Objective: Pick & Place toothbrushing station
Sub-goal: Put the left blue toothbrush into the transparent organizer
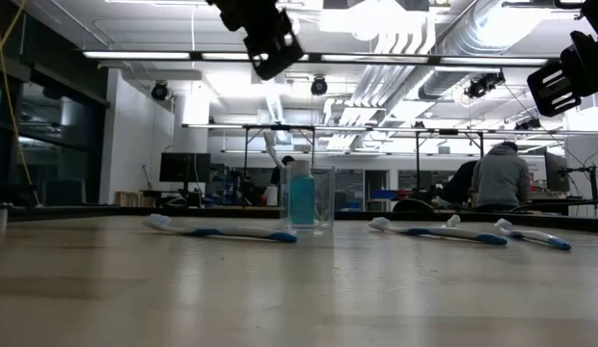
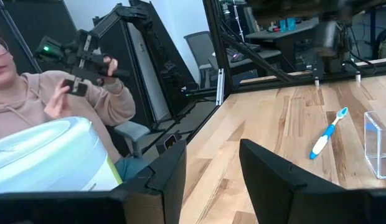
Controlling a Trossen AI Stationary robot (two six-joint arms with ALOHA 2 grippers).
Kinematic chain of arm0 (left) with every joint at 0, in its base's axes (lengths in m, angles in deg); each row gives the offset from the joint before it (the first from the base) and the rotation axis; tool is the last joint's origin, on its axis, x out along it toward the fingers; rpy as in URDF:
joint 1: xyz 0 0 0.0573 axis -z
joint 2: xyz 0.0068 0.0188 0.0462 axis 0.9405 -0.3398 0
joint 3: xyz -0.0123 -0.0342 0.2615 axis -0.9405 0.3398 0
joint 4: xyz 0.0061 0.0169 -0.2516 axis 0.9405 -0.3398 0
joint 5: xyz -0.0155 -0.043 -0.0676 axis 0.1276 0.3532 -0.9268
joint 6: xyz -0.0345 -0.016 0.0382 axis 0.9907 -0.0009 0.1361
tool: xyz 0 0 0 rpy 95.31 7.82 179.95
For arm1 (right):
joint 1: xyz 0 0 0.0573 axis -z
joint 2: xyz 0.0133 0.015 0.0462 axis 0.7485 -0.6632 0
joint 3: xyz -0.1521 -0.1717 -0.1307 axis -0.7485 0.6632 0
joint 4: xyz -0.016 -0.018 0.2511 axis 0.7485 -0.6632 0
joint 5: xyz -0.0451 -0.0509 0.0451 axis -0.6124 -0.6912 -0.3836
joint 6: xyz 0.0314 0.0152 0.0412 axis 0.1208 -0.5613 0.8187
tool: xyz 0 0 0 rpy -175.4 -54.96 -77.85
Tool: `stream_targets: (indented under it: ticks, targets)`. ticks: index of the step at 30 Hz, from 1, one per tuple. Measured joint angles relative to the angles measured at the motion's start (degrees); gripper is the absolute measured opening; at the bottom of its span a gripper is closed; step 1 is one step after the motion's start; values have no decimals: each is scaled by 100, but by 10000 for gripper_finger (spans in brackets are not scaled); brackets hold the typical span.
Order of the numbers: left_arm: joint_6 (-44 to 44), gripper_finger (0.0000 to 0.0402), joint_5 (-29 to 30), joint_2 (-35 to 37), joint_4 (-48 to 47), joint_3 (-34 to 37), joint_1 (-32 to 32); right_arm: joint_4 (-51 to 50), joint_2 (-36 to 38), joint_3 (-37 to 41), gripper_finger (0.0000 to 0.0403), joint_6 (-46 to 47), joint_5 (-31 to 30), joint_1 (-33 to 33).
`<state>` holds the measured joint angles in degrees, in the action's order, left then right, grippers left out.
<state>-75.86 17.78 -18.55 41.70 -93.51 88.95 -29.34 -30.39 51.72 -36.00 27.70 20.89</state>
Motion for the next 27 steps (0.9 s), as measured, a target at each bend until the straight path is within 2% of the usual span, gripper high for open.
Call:
stream_targets:
  ticks: [3, 9, 11, 15, 22, 27]
  targets:
    - [950, 84, -560, 0, -245, 0, 170, 1, 0, 2, 142, 0, 0, -1]
    - [4010, 84, -3127, 113, -1975, 0, 120, 1, 1, 1, 142, 0, 0, -1]
    - [4753, 84, -3674, 188, -2542, 8, 69, 0, 2, 1, 142, 0, 0, -1]
    - [5196, 84, -4082, 517, -3034, 9, 60, 7, 2, 2, 142, 0, -2, 0]
    - [5732, 84, -4391, 1268, -4004, 30, 99, 11, 0, 1, 142, 0, -2, 0]
    - [5971, 84, -4479, 1779, -4269, 462, 95, 12, 1, 1, 142, 0, 0, 0]
